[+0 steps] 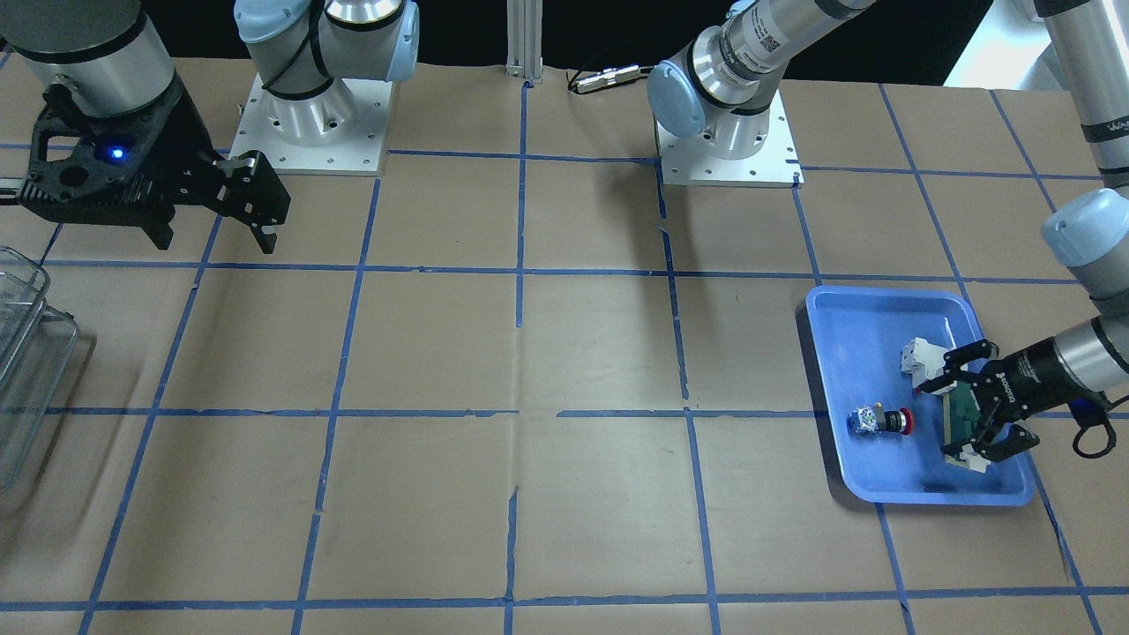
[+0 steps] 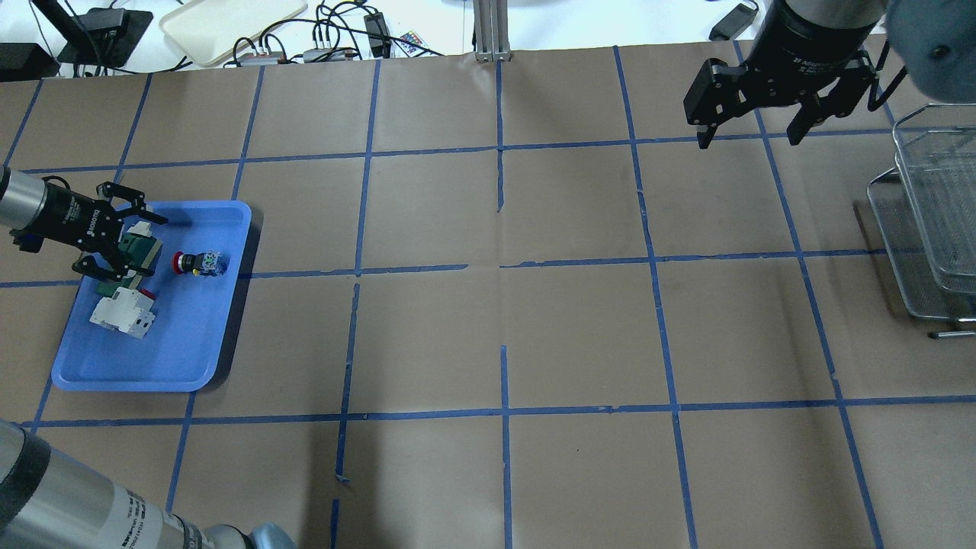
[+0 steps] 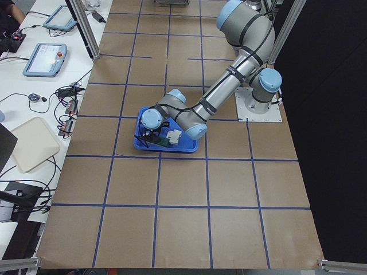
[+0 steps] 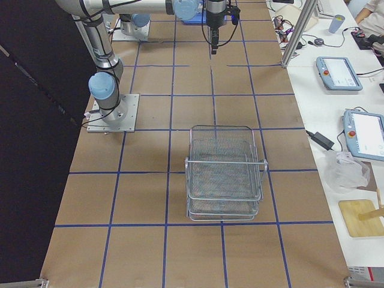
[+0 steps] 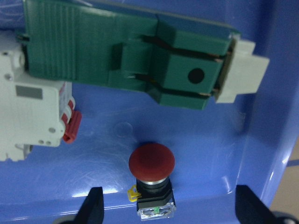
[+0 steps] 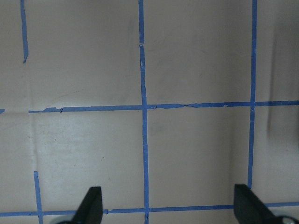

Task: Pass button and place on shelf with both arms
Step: 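Lower the left gripper onto the red push button and grasp it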

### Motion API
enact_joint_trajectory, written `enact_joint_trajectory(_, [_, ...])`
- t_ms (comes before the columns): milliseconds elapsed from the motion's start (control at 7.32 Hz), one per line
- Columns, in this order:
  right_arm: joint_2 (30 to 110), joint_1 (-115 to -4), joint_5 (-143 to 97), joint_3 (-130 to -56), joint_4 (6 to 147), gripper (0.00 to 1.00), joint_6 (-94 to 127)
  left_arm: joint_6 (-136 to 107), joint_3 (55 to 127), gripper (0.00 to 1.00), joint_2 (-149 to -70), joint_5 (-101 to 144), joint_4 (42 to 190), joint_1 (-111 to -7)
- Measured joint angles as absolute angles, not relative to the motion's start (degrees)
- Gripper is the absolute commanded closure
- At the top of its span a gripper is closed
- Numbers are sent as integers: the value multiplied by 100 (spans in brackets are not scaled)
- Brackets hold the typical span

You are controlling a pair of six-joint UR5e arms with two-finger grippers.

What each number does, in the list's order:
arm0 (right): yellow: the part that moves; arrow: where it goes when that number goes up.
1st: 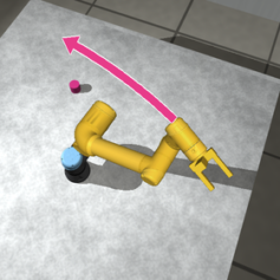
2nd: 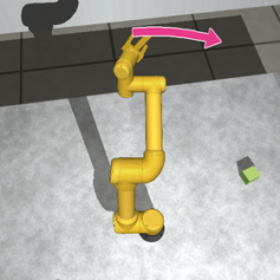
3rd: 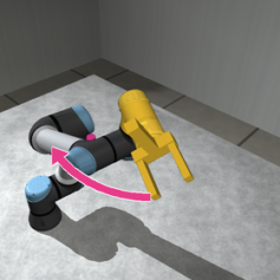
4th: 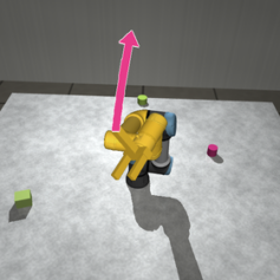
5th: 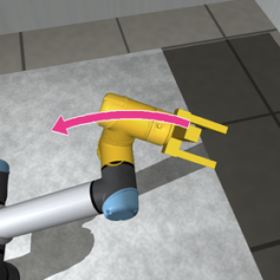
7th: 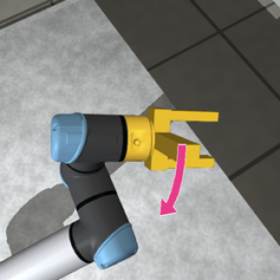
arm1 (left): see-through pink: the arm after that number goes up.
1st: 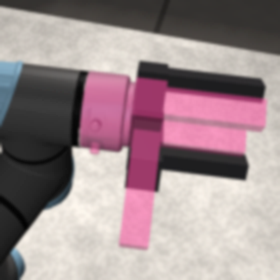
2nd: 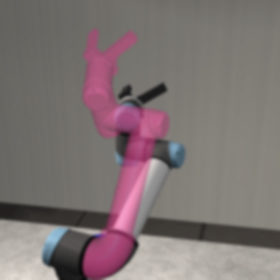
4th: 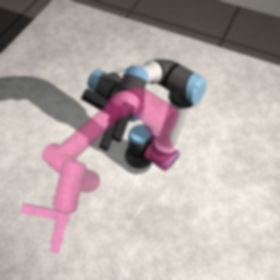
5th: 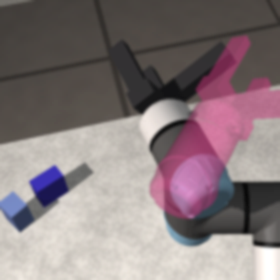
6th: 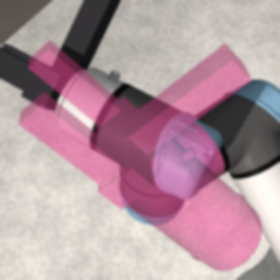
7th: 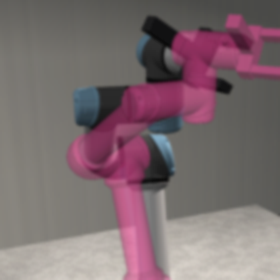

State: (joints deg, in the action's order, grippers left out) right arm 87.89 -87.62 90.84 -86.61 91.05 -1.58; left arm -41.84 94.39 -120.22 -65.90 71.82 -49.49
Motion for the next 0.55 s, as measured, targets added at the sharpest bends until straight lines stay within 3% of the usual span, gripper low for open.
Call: enact_joint_trajectory(547, [8789, -8763, 9128, -8666, 9106, 0, -209, -4253, 9546, 0, -12188, -6320, 7260, -4906])
